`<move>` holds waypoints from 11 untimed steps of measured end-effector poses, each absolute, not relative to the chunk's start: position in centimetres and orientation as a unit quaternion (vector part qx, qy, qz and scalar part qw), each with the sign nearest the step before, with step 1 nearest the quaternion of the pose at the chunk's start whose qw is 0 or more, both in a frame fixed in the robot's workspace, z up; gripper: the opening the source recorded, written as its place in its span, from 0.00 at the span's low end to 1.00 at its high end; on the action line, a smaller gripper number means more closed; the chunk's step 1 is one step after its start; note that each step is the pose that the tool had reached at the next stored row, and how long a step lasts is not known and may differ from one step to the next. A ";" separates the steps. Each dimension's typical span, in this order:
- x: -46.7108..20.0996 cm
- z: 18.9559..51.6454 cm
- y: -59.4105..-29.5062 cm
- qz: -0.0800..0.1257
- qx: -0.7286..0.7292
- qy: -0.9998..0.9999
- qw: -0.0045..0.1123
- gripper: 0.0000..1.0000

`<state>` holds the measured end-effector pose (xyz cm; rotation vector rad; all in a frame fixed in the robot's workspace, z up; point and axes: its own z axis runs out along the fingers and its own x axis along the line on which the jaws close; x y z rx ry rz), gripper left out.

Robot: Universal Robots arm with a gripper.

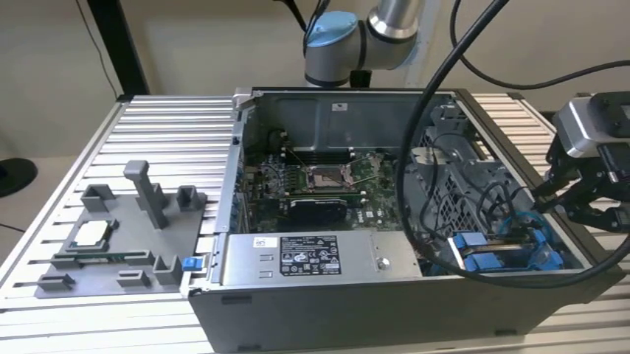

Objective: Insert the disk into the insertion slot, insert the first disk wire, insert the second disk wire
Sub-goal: 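Insert the second disk wire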

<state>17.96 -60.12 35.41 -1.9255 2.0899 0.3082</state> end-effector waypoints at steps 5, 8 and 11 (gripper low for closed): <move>18.0 35.2 -60.1 0.111 -0.663 0.726 0.146 1.00; 17.9 35.2 -60.0 0.111 -0.662 0.726 0.146 1.00; 17.9 35.2 -59.9 0.110 -0.662 0.727 0.146 0.00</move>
